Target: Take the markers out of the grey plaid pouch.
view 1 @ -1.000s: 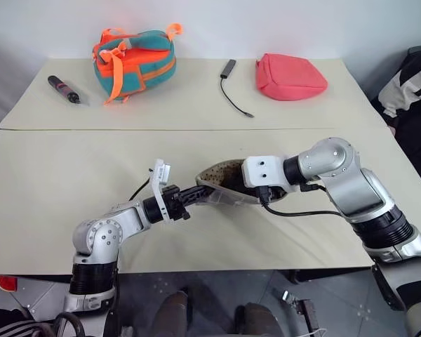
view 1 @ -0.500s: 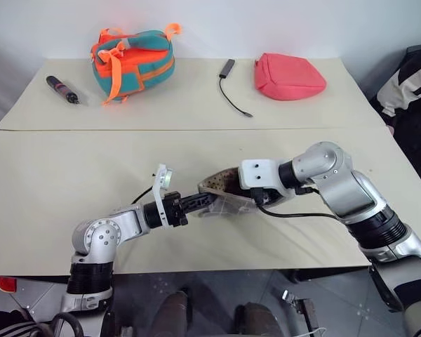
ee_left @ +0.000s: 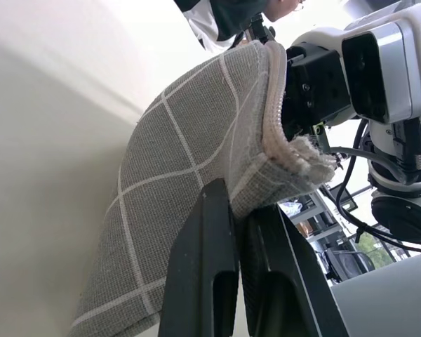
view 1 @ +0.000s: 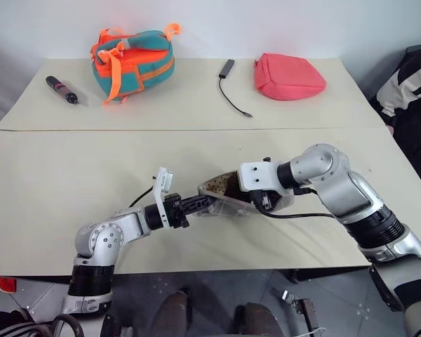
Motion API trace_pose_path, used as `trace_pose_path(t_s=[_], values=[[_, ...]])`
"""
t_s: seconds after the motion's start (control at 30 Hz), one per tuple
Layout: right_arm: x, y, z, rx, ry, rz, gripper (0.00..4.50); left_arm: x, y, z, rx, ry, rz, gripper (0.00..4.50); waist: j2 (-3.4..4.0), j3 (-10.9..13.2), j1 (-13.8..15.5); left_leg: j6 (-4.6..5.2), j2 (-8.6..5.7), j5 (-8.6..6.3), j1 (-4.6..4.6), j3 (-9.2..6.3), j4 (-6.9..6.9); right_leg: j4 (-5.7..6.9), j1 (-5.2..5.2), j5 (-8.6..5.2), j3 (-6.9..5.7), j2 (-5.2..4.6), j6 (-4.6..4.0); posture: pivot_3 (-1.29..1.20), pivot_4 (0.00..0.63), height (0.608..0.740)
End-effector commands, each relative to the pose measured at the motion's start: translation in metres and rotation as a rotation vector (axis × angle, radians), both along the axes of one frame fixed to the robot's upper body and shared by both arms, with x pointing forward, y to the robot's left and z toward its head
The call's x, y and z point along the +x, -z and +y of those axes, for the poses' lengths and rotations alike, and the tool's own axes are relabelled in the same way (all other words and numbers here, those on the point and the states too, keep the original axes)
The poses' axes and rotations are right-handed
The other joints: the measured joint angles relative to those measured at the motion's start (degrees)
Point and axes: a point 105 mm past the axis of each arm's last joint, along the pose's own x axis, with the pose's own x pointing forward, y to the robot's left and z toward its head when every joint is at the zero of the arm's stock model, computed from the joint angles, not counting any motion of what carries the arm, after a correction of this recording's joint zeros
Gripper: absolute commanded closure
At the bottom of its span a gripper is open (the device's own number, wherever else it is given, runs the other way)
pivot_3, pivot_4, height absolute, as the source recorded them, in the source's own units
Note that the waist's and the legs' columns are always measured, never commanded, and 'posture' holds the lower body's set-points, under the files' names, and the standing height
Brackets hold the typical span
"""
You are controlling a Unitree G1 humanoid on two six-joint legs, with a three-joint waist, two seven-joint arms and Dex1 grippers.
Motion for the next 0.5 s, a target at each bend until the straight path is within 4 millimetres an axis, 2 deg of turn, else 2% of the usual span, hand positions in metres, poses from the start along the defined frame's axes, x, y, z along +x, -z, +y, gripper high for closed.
trace_pose_path(t_s=[0.03,0.5], values=[[-0.001,0.000,-0.004,-0.023,0.000,-0.004,3.71,0.003,-0.005,0.005,-0.005,-0.035,-0.029,4.50,0.00,0.0,0.0,0.00,0.00,0.00,0.00,0.00,0.00,0.00,0.00,0.00,0.00,0.00,0.00,0.00,0.150,0.740],[0.002,0.016,-0.019,-0.087,0.059,0.035,3.71,0.001,-0.009,0.002,-0.022,-0.030,-0.036,4.50,0.00,0.0,0.1,0.00,0.00,0.00,0.00,0.00,0.02,0.00,0.01,0.00,0.00,0.00,0.00,0.00,0.150,0.740]])
